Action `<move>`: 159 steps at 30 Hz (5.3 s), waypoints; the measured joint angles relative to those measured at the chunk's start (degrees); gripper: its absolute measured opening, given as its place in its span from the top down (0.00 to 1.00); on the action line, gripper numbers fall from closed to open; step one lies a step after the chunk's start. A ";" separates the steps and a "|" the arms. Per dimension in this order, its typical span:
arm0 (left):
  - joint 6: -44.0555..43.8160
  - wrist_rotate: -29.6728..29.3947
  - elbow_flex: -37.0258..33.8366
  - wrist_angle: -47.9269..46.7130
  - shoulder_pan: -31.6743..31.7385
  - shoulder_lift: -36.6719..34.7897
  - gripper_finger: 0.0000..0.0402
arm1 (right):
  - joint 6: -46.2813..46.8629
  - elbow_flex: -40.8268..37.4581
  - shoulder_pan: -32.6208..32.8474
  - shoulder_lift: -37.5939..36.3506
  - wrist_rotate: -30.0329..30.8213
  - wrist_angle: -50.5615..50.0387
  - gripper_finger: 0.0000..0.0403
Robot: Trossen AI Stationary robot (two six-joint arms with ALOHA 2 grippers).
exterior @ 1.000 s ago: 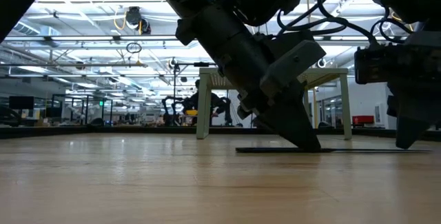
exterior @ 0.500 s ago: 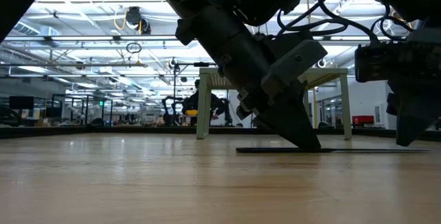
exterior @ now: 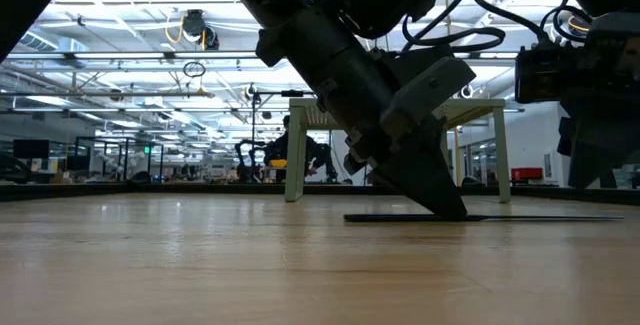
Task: Pick & Place Fruit
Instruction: Put the knife on the shelf
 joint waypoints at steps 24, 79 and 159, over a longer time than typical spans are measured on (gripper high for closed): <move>-1.88 2.33 -0.04 1.46 1.03 0.13 0.93 | -1.29 0.00 0.02 0.00 -0.13 0.02 1.00; -3.85 -8.61 -0.22 -2.82 -3.09 -3.89 0.92 | -2.51 0.04 0.02 -0.02 0.04 0.11 1.00; -27.44 -19.78 16.87 -18.04 -3.98 -9.68 0.92 | -4.37 0.04 0.07 -38.49 3.13 -46.95 1.00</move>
